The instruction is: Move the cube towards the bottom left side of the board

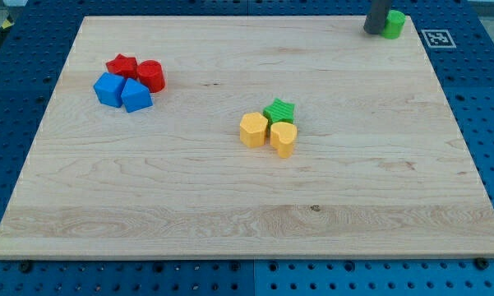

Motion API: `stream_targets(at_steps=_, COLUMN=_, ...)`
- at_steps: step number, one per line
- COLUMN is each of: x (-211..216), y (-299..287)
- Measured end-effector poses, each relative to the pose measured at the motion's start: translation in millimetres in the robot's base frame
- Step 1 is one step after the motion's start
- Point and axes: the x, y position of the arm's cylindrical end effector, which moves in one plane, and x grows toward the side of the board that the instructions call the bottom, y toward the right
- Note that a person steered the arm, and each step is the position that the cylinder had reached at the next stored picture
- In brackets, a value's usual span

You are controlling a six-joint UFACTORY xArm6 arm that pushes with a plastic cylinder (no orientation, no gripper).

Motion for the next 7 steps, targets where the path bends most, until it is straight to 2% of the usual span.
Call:
stream_targets(at_steps=1, x=12, y=-18)
stream_targets(at_steps=3, x=107, y=-155)
stream_targets(at_steps=4, x=126, y=-235)
stream_targets(at_steps=5, x=135, y=-284)
stream_targets(at_steps=6, x=135, y=-287)
stream_targets(at_steps=7, x=114, y=-291)
